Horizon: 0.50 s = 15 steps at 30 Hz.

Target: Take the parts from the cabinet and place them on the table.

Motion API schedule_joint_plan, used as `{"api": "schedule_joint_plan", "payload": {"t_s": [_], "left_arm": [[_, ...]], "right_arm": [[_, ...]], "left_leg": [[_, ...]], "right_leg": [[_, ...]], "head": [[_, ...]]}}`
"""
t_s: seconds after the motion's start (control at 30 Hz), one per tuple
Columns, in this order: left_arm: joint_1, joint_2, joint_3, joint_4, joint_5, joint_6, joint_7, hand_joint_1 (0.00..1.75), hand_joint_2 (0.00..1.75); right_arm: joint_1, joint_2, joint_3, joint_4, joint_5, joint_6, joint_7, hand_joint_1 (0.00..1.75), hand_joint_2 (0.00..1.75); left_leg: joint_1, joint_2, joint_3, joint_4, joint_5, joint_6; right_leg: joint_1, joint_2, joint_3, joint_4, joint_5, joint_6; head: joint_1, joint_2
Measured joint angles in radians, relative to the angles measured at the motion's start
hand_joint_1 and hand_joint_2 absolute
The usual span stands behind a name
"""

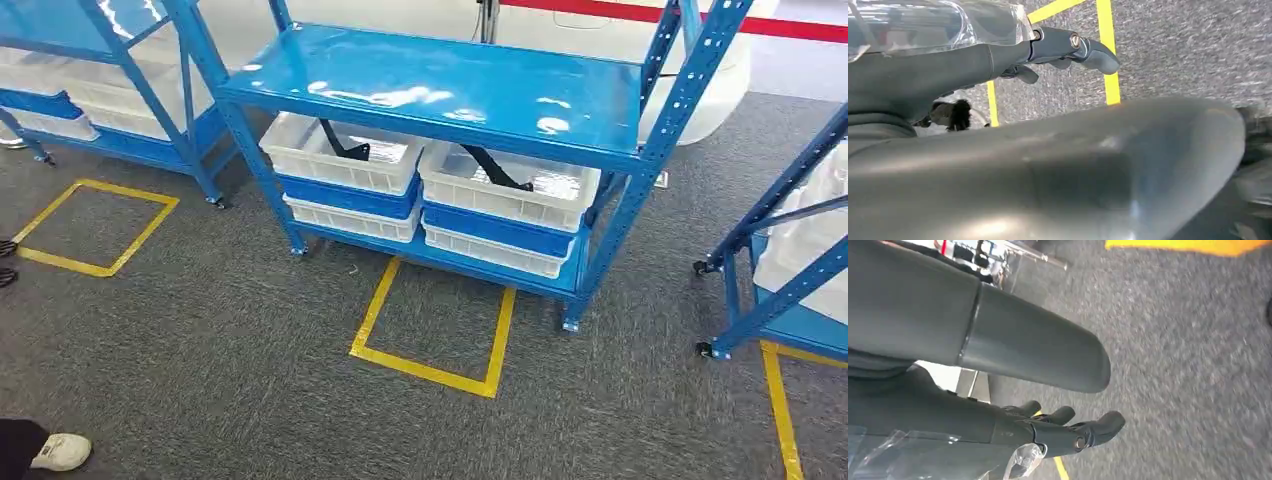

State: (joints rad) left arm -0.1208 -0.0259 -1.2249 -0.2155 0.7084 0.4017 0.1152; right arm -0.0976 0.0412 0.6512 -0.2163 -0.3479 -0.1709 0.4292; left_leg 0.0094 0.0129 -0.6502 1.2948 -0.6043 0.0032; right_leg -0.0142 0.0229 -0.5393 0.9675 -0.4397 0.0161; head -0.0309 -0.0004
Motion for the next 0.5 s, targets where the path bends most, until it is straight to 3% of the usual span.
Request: {"api": "schedule_joint_plan", "payload": {"t_s": [0.03, 0.07, 0.1, 0.13, 0.17, 0.2, 0.27, 0.3, 0.33, 0.37, 0.4, 0.43, 0.47, 0.5], "left_arm": [[0.001, 0.0, 0.0, 0.0, 0.0, 0.0, 0.0, 0.0, 0.0], [0.001, 0.0, 0.0, 0.0, 0.0, 0.0, 0.0, 0.0, 0.0], [0.0, 0.0, 0.0, 0.0, 0.0, 0.0, 0.0, 0.0, 0.0], [0.0, 0.0, 0.0, 0.0, 0.0, 0.0, 0.0, 0.0, 0.0], [-0.001, 0.001, 0.0, 0.0, 0.0, 0.0, 0.0, 0.0, 0.0], [-0.002, 0.001, 0.0, 0.0, 0.0, 0.0, 0.0, 0.0, 0.0], [-0.002, 0.001, 0.0, 0.0, 0.0, 0.0, 0.0, 0.0, 0.0], [-0.003, 0.001, 0.0, 0.0, -0.001, 0.0, 0.0, 0.0, 0.0], [-0.006, 0.0, 0.0, 0.0, -0.003, 0.0, 0.0, 0.0, 0.0], [-0.008, 0.0, 0.0, 0.0, -0.003, 0.001, 0.0, 0.0, 0.0], [-0.008, 0.0, 0.0, 0.0, -0.003, 0.001, 0.0, 0.0, 0.0], [-0.005, 0.0, 0.0, 0.0, -0.003, 0.001, 0.0, 0.0, 0.0], [-0.002, 0.0, 0.0, 0.0, -0.004, 0.0, 0.0, 0.0, 0.0], [0.001, 0.0, 0.0, 0.0, -0.005, 0.001, 0.0, 0.0, 0.0]], "right_arm": [[0.002, 0.0, 0.001, 0.0, 0.0, 0.0, 0.0, 0.0, 0.0], [0.002, 0.0, 0.001, 0.0, 0.0, 0.0, 0.0, 0.0, 0.0], [0.002, 0.0, 0.001, 0.0, 0.0, 0.0, 0.0, 0.0, 0.0], [0.001, 0.001, 0.002, 0.0, 0.0, 0.0, 0.0, 0.0, 0.0], [-0.002, 0.003, 0.002, 0.0, 0.0, 0.0, 0.0, 0.0, 0.0], [-0.004, 0.002, 0.002, 0.0, 0.0, 0.0, 0.0, 0.0, 0.0], [0.001, 0.002, 0.002, 0.0, -0.001, 0.0, -0.002, 0.0, 0.0], [0.004, 0.002, 0.002, 0.0, -0.001, 0.0, -0.001, 0.0, 0.0], [0.005, -0.001, 0.002, 0.0, -0.002, 0.0, -0.001, 0.0, 0.0], [0.004, -0.001, 0.003, 0.0, -0.002, 0.0, -0.001, 0.0, 0.0], [0.003, -0.001, 0.004, 0.0, -0.001, -0.001, -0.001, 0.0, 0.0], [0.002, -0.001, 0.005, 0.0, -0.001, 0.0, -0.002, 0.0, 0.0], [0.0, -0.001, 0.006, 0.0, 0.0, 0.0, -0.002, 0.0, 0.0], [0.001, -0.001, 0.008, 0.0, 0.0, 0.0, -0.002, 0.0, 0.0]], "left_leg": [[-0.001, -0.001, 0.013, -0.031, 0.026, 0.006], [-0.004, -0.005, 0.047, -0.099, 0.067, 0.014], [-0.007, -0.017, 0.094, -0.2, 0.117, 0.023], [-0.009, -0.046, 0.139, -0.296, 0.157, 0.034], [-0.012, -0.078, 0.155, -0.34, 0.153, 0.04], [-0.014, -0.063, 0.152, -0.342, 0.157, 0.037], [-0.02, -0.053, 0.151, -0.341, 0.157, 0.038], [-0.019, -0.047, 0.153, -0.347, 0.163, 0.044], [-0.007, -0.035, 0.155, -0.362, 0.178, 0.049], [-0.011, -0.03, 0.153, -0.365, 0.181, 0.053], [-0.011, -0.02, 0.151, -0.365, 0.181, 0.059], [-0.013, -0.009, 0.149, -0.365, 0.182, 0.059], [-0.014, 0.004, 0.148, -0.365, 0.182, 0.059], [-0.014, 0.015, 0.147, -0.365, 0.182, 0.059]], "right_leg": [[0.001, 0.013, 0.0, 0.0, 0.002, 0.0], [0.001, 0.023, 0.001, 0.0, 0.003, 0.0], [0.001, 0.036, 0.001, 0.0, 0.005, 0.002], [0.0, 0.046, 0.001, 0.0, 0.007, 0.004], [0.004, 0.053, -0.003, 0.002, 0.009, 0.008], [0.002, 0.064, -0.006, 0.001, 0.011, 0.013], [-0.003, 0.074, -0.009, -0.003, 0.016, 0.024], [-0.003, 0.08, -0.012, -0.007, 0.019, 0.032], [-0.004, 0.068, -0.013, 0.006, 0.012, 0.035], [0.002, 0.024, -0.035, 0.049, -0.024, 0.039], [0.002, 0.006, -0.066, 0.115, -0.067, 0.039], [0.001, -0.002, -0.106, 0.206, -0.113, 0.042], [-0.001, -0.007, -0.135, 0.274, -0.14, 0.045], [-0.001, -0.008, -0.148, 0.31, -0.145, 0.047]], "head": [[0.0, 0.0], [0.0, 0.0], [0.0, 0.0], [0.0, 0.0], [0.0, 0.0], [0.0, 0.0], [0.001, 0.0], [0.0, 0.0], [0.0, 0.0], [0.005, 0.0], [0.003, 0.0], [0.006, 0.0], [0.004, 0.0], [0.004, 0.0]]}}
